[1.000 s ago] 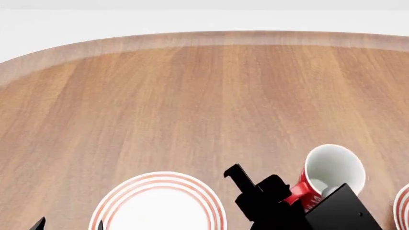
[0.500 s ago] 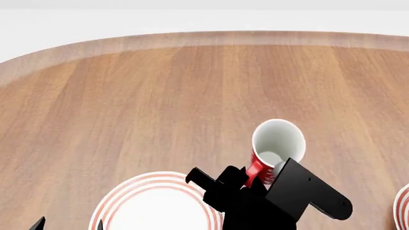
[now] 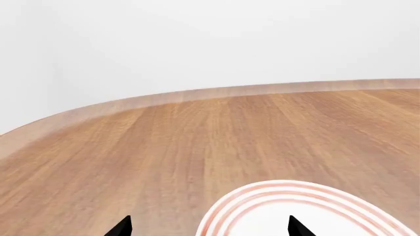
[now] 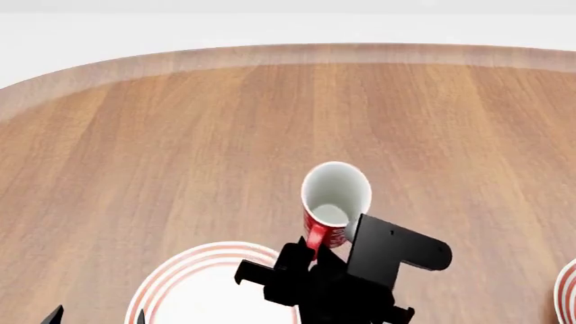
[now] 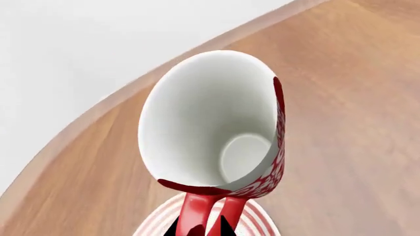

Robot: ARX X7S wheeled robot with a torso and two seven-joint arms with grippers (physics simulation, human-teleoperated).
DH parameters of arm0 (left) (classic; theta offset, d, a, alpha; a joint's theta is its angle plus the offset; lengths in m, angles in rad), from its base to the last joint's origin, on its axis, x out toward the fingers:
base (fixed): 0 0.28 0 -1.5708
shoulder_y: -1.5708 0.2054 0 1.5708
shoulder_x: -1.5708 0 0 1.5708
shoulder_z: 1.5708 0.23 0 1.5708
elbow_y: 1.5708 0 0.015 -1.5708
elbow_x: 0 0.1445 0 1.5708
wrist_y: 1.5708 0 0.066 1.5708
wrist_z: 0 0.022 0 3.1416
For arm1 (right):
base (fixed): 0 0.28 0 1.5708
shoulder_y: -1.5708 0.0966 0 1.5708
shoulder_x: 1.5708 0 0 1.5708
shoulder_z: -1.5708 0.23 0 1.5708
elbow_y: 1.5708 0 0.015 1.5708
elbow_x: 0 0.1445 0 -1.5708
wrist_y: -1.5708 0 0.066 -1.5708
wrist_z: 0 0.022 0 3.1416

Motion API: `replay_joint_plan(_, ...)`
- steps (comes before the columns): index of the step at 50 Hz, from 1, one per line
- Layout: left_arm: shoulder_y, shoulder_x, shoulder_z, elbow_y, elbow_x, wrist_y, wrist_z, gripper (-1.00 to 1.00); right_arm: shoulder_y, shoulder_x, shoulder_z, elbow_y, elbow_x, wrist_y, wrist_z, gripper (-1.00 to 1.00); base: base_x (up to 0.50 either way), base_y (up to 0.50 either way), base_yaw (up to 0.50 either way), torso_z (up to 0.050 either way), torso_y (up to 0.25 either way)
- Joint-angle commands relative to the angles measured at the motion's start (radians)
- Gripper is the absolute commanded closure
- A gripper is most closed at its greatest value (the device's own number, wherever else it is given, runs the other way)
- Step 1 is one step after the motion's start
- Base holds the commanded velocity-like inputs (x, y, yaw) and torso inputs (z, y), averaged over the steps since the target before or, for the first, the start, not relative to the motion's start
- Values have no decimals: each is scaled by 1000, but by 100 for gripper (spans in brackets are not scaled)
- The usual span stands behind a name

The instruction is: Put the red mug on the left plate.

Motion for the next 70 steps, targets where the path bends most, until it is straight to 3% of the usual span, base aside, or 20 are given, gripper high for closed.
replay_joint_plan(1,-4,-1,3,-7,-3,4,-1,-100,44,46,-40,75,-29,29,-141,100,0,0,0,0,0)
replay_joint_plan(25,-5,-7,10,-4,-7,3,-8,-100,63,36,-157,336,-211,-60,-369,100,0,0,0,0,0)
replay_joint_plan(70,-9,-14,23,-8,-13,7,-17,-100,104,17,-220,321,-214,-48,-484,100,0,0,0,0,0)
